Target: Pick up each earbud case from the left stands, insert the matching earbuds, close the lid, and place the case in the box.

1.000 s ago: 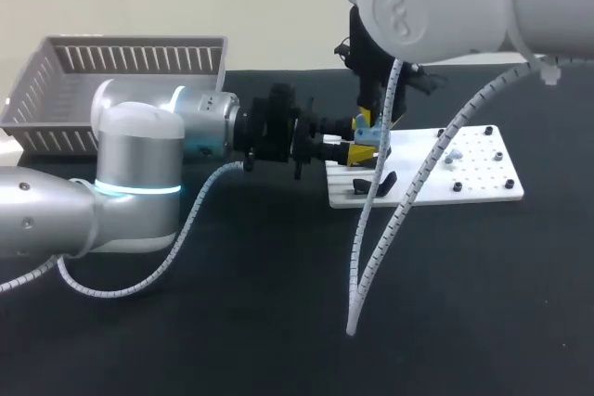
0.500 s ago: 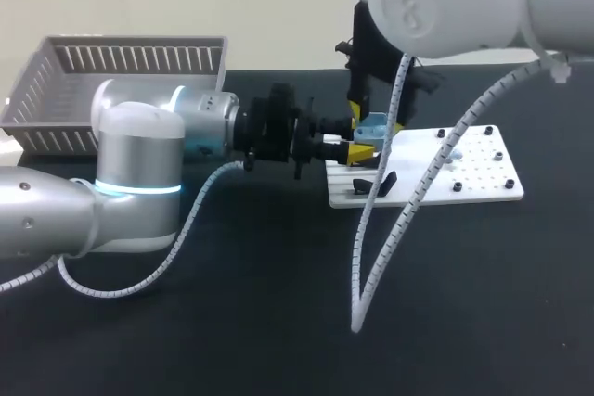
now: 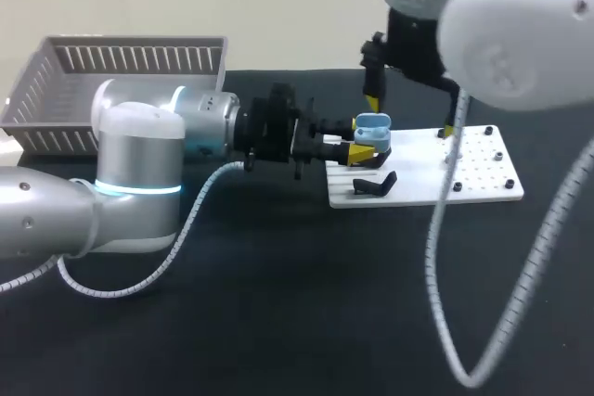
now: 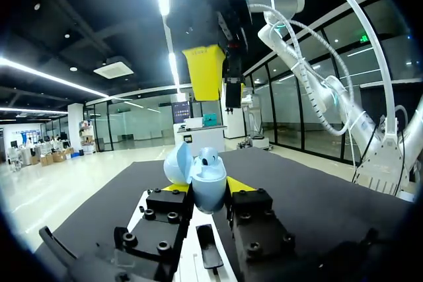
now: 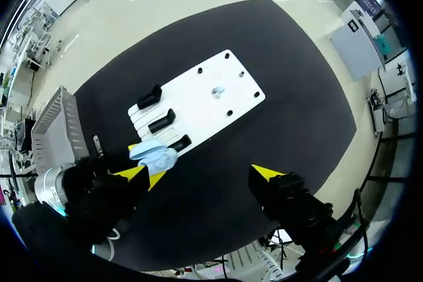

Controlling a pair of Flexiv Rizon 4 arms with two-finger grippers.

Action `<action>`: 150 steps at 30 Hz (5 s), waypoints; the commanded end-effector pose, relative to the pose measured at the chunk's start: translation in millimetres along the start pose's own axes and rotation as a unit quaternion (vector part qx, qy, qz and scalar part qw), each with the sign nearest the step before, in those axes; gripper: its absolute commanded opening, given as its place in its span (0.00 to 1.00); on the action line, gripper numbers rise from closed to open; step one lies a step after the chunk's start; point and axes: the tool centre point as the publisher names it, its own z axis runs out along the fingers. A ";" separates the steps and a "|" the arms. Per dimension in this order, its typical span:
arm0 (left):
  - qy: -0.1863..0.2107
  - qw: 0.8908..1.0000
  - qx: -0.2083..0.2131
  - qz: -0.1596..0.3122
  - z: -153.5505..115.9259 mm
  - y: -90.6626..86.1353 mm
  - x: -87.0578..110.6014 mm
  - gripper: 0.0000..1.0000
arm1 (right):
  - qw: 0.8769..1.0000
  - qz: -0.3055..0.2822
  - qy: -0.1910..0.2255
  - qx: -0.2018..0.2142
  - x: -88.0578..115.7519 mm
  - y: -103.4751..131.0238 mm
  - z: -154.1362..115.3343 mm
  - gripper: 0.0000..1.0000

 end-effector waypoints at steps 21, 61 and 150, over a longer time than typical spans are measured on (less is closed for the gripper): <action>0.000 1.000 -0.003 0.002 0.4 -1.6 0.3 0.00 | 0.994 -0.022 -0.031 -0.102 -70.4 -52.3 60.8 0.74; 0.000 1.000 -0.003 0.002 0.4 -1.6 0.3 0.00 | 0.984 -0.119 0.029 -0.129 -85.8 -41.2 155.2 0.49; 0.000 1.000 -0.003 0.002 0.4 -1.6 0.3 0.00 | 0.970 -0.178 0.050 -0.159 -37.0 -52.2 17.8 0.00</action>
